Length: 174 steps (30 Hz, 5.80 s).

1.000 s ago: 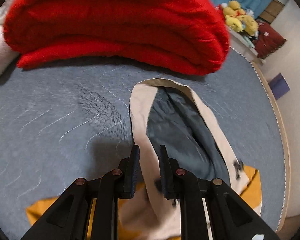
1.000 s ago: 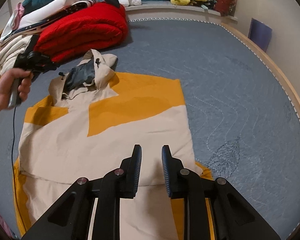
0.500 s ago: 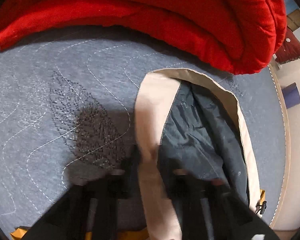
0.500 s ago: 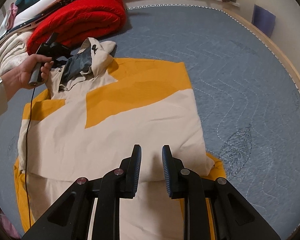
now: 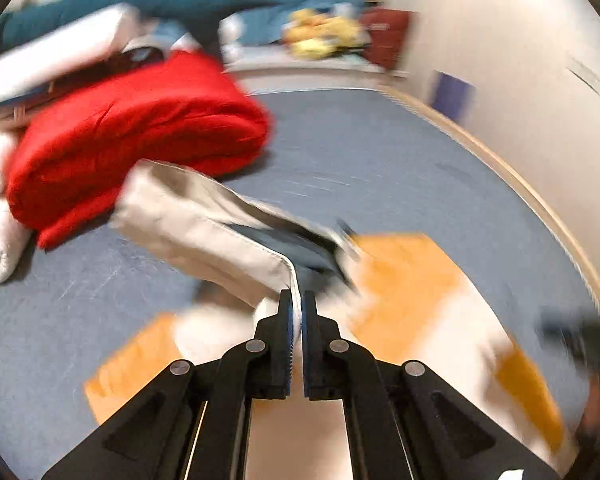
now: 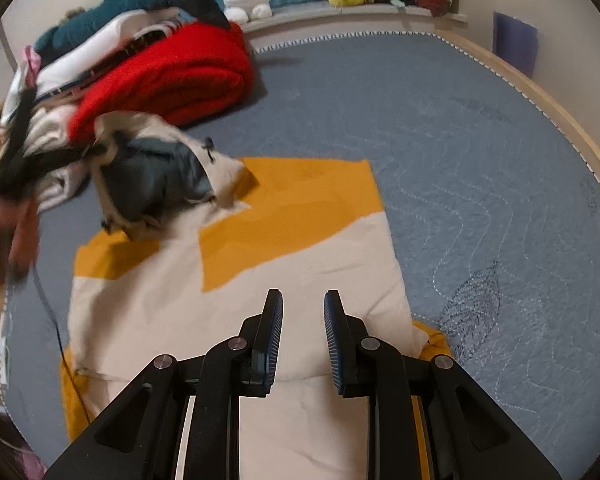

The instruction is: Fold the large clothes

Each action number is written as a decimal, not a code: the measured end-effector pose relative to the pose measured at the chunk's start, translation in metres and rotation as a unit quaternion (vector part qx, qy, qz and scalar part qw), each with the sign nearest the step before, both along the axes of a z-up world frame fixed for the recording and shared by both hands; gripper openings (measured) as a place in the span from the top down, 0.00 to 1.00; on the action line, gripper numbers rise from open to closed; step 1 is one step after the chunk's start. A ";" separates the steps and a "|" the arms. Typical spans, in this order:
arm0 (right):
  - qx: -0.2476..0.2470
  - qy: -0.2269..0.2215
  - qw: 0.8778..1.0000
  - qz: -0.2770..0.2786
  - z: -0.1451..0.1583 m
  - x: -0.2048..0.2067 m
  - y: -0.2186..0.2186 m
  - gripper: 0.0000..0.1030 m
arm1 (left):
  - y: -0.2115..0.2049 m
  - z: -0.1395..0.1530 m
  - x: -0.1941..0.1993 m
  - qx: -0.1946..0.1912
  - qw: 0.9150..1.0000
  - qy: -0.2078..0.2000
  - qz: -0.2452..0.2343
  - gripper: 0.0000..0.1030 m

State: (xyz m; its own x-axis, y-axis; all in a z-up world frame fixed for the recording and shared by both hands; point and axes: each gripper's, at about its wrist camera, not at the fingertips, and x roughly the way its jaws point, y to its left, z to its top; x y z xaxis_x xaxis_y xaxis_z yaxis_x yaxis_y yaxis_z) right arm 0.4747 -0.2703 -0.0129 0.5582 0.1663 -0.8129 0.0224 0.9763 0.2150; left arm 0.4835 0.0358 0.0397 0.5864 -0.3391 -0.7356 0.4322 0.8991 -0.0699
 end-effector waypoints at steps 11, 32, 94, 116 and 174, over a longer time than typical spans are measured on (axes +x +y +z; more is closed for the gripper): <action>0.057 -0.038 0.998 -0.002 0.029 -0.028 -0.004 0.78 | 0.036 -0.044 -0.164 -0.063 0.981 0.101 0.152 0.96; 0.109 -0.020 0.989 0.097 -0.004 -0.012 0.061 0.77 | 0.101 -0.120 -0.072 -0.235 0.918 0.171 0.270 0.63; 0.266 0.148 0.952 -0.011 -0.119 0.016 0.048 0.97 | 0.096 -0.159 -0.101 -0.178 0.911 0.261 0.264 1.00; 0.124 0.137 0.983 -0.009 -0.122 0.036 0.057 0.73 | 0.052 -0.148 -0.117 -0.111 0.958 0.220 0.146 0.82; 0.003 0.081 0.994 -0.072 -0.038 -0.319 -0.152 0.72 | 0.221 -0.135 -0.427 -0.097 0.903 0.242 0.341 0.90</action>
